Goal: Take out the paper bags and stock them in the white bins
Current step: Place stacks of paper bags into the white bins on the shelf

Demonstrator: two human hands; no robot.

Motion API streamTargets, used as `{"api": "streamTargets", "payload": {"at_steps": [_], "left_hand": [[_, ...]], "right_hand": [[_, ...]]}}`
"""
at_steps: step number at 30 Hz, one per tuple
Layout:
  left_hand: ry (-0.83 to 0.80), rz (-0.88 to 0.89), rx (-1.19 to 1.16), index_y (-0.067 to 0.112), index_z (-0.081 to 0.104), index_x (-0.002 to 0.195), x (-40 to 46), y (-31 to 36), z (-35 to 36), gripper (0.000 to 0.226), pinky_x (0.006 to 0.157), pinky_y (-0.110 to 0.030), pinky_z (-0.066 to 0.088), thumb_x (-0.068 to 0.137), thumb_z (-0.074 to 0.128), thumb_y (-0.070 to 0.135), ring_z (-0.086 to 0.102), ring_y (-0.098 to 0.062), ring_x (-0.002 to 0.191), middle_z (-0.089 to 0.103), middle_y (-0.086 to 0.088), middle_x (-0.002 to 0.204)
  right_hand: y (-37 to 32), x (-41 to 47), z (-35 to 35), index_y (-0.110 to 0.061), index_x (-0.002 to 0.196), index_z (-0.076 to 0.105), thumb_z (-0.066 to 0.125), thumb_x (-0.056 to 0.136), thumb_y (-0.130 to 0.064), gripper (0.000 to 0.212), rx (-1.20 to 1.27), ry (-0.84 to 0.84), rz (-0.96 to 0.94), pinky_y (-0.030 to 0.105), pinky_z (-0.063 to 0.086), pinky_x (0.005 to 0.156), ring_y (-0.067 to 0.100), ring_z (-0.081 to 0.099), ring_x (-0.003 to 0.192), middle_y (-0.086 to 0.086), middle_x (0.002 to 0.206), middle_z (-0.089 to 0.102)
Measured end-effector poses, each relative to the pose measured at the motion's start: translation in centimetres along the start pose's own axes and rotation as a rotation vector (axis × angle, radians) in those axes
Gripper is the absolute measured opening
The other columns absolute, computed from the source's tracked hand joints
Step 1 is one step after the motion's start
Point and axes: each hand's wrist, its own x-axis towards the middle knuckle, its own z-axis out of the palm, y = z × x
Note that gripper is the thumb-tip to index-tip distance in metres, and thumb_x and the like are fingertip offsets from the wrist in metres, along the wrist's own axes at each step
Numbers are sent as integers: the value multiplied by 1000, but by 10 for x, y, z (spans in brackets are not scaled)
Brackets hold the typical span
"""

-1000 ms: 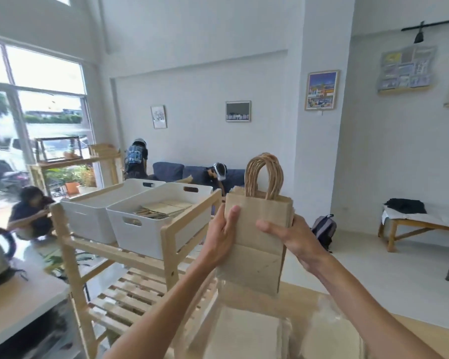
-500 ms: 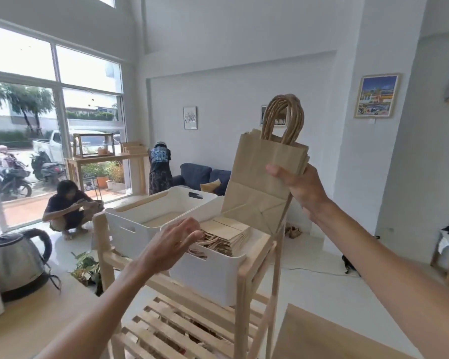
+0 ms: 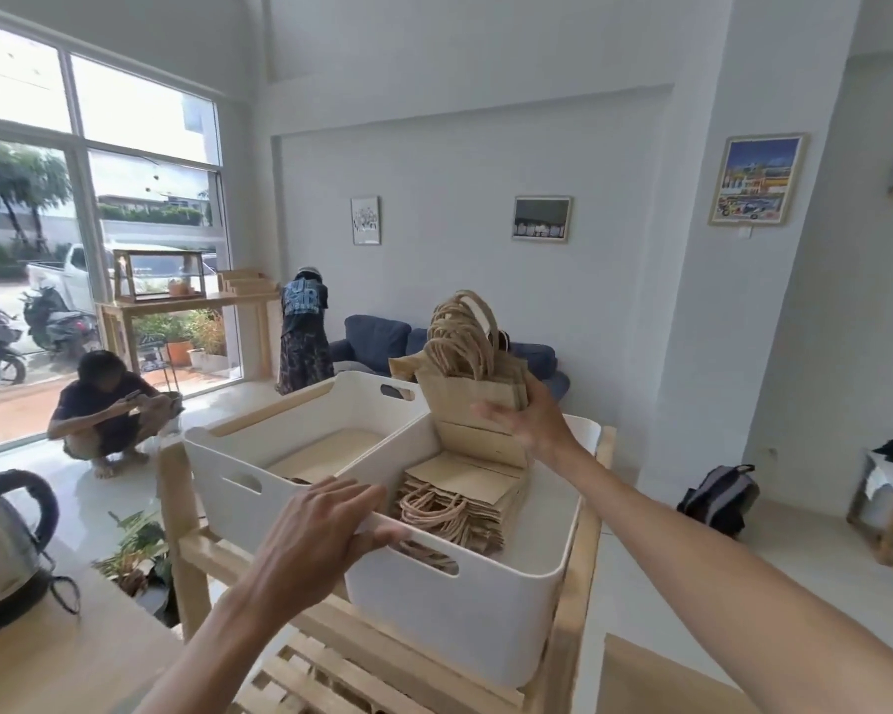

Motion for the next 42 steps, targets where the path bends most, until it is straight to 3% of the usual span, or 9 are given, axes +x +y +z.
{"api": "streamTargets", "payload": {"at_steps": [6,12,17,21,25,28,31,34,42], "left_hand": [[52,-38,-39,30,47,79,-2,0,11,46,68,-15,39,98,36,71,42,1,67,57,17,74],[57,-39,-33,26,50,76,-3,0,10,53,67,-16,37,97,35,72,40,-2,65,55,16,72],[93,-34,-43,21,55,75,-2,4,7,58,61,-27,50,97,34,71,45,-7,61,60,12,71],[96,-32,-47,21,53,75,-1,7,4,58,61,-27,48,97,33,71,42,-7,61,58,12,69],[98,-35,-41,22,53,75,-2,7,5,57,62,-27,48,97,33,71,43,-7,61,59,12,70],[101,-37,-41,23,52,74,-3,6,6,57,61,-28,49,97,33,72,45,-8,60,59,13,70],[111,-31,-35,22,52,74,-3,5,8,58,60,-28,50,96,33,72,46,-9,59,59,13,70],[118,-26,-23,22,53,74,-4,4,10,58,60,-26,48,97,33,72,47,-9,60,58,13,70],[119,-57,-12,22,52,71,-4,-1,17,60,59,-27,48,96,35,74,50,-10,60,57,13,68]], "right_hand": [[15,3,-9,-18,142,50,89,80,-15,73,-252,-375,40,22,45,106,15,59,125,5,134,65],[19,1,-13,-38,136,27,89,75,-46,87,-559,-669,259,48,41,114,24,50,130,5,142,51],[18,-2,-16,-45,140,23,93,54,-63,113,-890,-682,156,49,30,121,25,31,142,4,152,32],[11,-5,-30,-51,156,-4,93,45,-67,148,-948,-695,176,55,10,127,22,-5,158,-4,171,-3],[-1,-11,-49,-47,158,-11,86,44,-80,153,-675,-708,310,44,15,127,22,8,158,-6,173,0],[-5,-9,-51,-33,162,-13,82,65,-69,140,-83,-463,634,42,19,124,25,22,152,5,173,4],[9,2,-37,-19,165,9,67,91,-58,102,85,-166,918,57,18,125,38,17,156,16,172,8],[20,8,-14,-11,164,19,55,99,-56,87,57,-159,1049,67,8,121,42,18,156,20,169,23],[24,27,11,-6,137,50,57,97,-52,61,91,-220,1081,67,26,114,42,63,110,25,123,70]]}}
